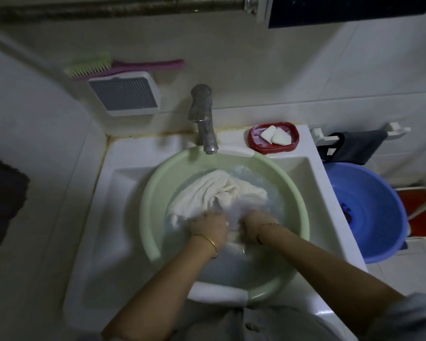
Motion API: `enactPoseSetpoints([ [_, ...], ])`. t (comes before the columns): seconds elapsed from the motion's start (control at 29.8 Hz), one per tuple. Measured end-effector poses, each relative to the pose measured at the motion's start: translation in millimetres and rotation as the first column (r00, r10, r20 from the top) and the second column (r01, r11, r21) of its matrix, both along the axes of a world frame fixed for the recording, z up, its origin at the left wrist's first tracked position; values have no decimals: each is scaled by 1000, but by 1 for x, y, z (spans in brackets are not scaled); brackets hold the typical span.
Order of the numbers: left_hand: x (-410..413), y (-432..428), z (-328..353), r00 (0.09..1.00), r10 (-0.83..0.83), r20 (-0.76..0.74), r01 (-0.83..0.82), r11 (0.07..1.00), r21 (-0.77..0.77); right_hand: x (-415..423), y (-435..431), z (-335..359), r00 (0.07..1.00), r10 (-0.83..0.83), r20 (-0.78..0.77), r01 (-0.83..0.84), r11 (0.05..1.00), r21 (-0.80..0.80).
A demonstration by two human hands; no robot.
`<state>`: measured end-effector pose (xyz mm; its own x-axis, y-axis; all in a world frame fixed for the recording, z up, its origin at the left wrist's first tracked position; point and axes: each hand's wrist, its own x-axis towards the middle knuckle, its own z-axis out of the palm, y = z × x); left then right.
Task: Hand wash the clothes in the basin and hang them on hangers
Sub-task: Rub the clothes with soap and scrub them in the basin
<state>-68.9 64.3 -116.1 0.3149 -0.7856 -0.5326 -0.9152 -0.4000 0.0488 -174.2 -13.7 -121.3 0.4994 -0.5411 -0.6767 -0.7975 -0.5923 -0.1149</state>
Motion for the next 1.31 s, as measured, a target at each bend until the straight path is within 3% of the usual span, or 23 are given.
enactPoseSetpoints([
  [0.1,11,1,20,999,11,36,-3,977,-212,-5,-11,11,926,-251,283,249,967,44],
  [0.13,15,1,27,999,40,-33,-48,955,-294,-9,-14,14,823,-368,433,343,929,139],
  [0.2,19,2,45,929,148,-339,-283,875,-394,-16,-21,20,597,-526,606,394,850,350],
  [0.24,21,2,53,863,179,-472,-387,835,-391,-19,-24,22,562,-537,629,350,844,407],
  [0.3,25,1,66,789,158,-594,-474,771,-425,-19,-23,29,633,-471,614,201,866,457],
  [0.4,29,-1,79,748,84,-659,-511,707,-490,-15,-16,34,715,-385,584,85,877,473],
  [0.54,36,-2,84,702,60,-710,-556,668,-494,-10,-11,34,751,-234,617,75,959,273],
  [0.64,41,1,85,722,59,-689,-533,682,-500,-13,-19,35,760,-180,624,108,983,151],
  [0.74,48,5,86,764,63,-642,-473,732,-491,-24,-29,49,670,-337,661,182,938,294],
  [0.84,50,10,92,806,23,-592,-368,802,-470,-34,-37,64,655,-346,672,184,936,301],
  [0.94,52,12,103,849,-43,-527,-181,913,-367,-41,-44,74,628,-366,687,220,930,295],
  [1.04,57,12,99,925,-156,-347,107,982,-154,-48,-47,82,619,-389,682,208,919,335],
  [1.14,52,11,90,956,-153,-251,148,988,-38,-52,-41,85,508,-560,654,207,817,538],
  [1.31,38,2,88,989,-89,-118,76,990,-116,-49,-34,68,296,-801,520,222,587,779],
])
